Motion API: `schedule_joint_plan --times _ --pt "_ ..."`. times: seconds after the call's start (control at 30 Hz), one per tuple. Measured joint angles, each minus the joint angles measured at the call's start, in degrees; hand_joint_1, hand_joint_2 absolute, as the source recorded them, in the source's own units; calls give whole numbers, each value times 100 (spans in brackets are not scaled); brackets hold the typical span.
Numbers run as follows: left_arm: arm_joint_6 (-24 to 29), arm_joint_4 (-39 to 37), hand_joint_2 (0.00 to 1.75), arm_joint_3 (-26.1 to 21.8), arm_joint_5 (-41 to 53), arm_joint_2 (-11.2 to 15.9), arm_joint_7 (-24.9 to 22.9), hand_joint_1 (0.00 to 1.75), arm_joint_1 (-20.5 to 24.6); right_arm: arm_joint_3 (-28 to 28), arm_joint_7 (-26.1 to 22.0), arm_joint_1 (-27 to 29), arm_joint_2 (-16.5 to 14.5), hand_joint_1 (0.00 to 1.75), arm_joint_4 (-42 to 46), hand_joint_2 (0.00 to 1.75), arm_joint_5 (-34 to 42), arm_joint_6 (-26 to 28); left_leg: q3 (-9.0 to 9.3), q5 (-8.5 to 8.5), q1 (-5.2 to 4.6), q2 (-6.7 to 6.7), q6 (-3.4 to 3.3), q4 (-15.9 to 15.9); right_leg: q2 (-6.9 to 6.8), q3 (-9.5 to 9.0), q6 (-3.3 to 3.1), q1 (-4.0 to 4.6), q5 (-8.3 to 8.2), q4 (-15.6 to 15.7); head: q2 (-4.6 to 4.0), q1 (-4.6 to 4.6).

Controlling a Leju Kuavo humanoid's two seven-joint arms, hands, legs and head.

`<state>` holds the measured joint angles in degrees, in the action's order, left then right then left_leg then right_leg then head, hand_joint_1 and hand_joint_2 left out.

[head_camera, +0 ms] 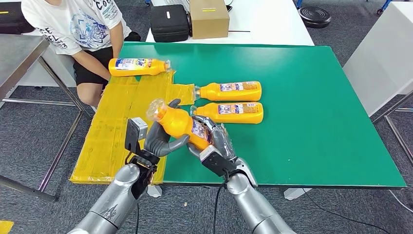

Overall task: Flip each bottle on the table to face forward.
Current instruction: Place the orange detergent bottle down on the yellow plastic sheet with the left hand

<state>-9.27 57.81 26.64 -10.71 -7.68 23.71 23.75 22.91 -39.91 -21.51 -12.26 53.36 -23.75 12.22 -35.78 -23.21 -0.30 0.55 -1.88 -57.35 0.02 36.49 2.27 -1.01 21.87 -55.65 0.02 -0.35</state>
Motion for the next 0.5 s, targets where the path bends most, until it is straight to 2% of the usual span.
schedule_joint_plan --times 0.23,0.5 --pt "-39 0 175 -4 -121 -39 -37 0 36 233 -1 -58 -91 175 -274 175 142 -107 0 0 0 -1 0 0 0 1 0 0 0 0 0 1" --pt "-711 0 175 -44 -714 -34 -272 0 27 344 -11 -98 -102 175 -484 175 326 -35 -1 0 0 -1 0 0 1 1 0 0 0 0 0 1"
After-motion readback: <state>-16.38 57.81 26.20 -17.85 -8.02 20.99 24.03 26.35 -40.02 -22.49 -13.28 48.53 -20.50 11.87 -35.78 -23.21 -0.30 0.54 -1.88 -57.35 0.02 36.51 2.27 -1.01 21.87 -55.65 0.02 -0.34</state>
